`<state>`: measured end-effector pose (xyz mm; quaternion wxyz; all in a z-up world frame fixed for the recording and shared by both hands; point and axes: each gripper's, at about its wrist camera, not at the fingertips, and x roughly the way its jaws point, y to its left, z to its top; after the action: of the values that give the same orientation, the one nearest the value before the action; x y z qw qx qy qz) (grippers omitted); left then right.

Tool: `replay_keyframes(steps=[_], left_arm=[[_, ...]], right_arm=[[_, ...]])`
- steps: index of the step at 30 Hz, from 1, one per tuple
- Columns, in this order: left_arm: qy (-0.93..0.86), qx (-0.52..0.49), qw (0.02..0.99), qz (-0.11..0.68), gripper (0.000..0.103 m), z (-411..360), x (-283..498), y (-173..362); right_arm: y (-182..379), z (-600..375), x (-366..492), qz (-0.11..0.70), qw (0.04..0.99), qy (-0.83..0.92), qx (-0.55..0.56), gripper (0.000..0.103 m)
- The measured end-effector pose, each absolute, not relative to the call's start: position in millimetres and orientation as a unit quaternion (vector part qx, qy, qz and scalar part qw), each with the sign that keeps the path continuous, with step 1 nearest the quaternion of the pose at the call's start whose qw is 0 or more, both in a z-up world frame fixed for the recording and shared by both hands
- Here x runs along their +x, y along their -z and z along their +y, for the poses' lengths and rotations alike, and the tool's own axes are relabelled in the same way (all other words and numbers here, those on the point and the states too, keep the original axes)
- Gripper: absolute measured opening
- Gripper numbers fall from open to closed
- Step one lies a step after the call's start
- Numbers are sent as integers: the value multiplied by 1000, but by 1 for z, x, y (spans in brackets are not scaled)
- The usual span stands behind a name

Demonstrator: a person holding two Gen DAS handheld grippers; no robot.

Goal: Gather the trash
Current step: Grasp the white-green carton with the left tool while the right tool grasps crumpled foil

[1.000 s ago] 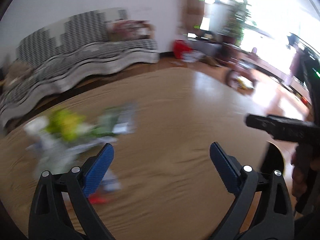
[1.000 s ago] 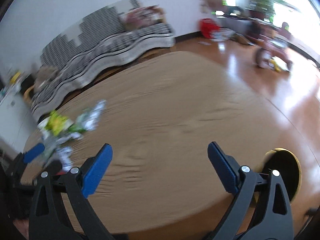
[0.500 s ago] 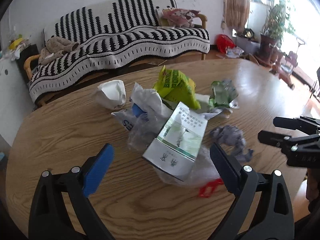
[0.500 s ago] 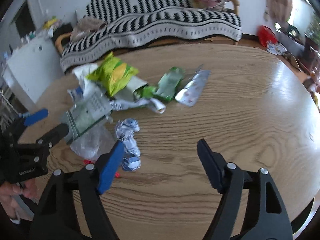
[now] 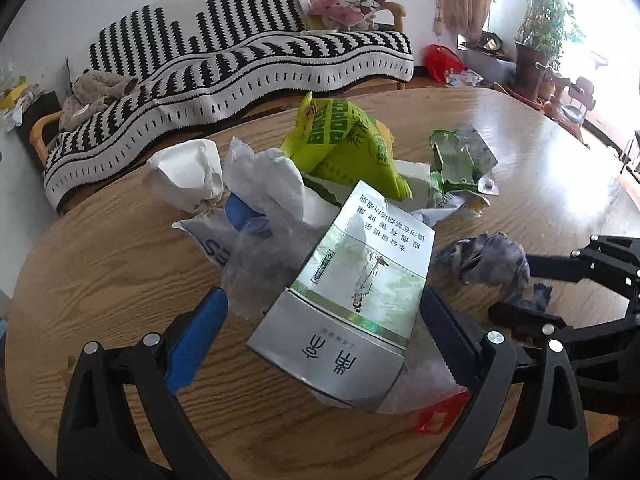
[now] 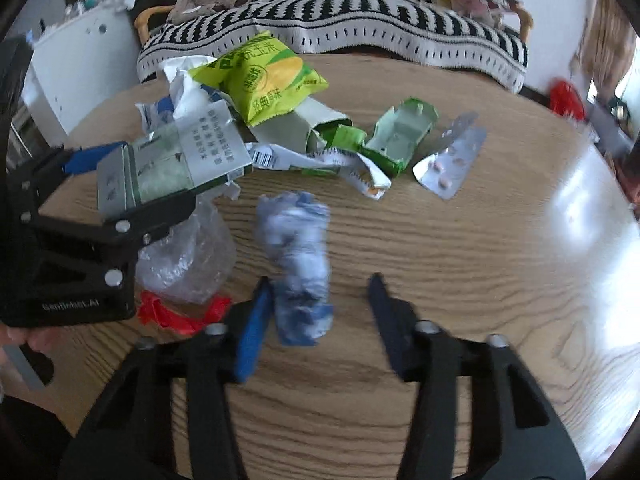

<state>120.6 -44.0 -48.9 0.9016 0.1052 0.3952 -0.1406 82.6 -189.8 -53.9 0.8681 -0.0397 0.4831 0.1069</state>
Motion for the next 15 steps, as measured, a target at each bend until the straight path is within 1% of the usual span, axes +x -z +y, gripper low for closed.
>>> replay_keyframes(steps=[1,2,3,4,6,8,15], left_arm=[[142,106,903,391,93,-45,119,47],[145,109,905,385,89,-47,116,45],[150,111,906,381,76,-49,114,43],[156,116,905,380,66,-52,113,40],[162,121,904,377,61,-55,111,34],[168,122,904,374,59,-58,108,29],[164,103,915,354,59,-58,97,3]], right_arm=[[53,-191,83,485,867,-110,-35,25],[53,-192,83,487,866,-112,-28,25],[51,-194,82,486,866,-113,-22,25],[48,-196,82,484,868,-112,-21,25],[42,-201,78,476,872,-109,-19,25],[36,-207,75,471,876,-108,-12,25],[18,-233,65,455,885,-96,17,25]])
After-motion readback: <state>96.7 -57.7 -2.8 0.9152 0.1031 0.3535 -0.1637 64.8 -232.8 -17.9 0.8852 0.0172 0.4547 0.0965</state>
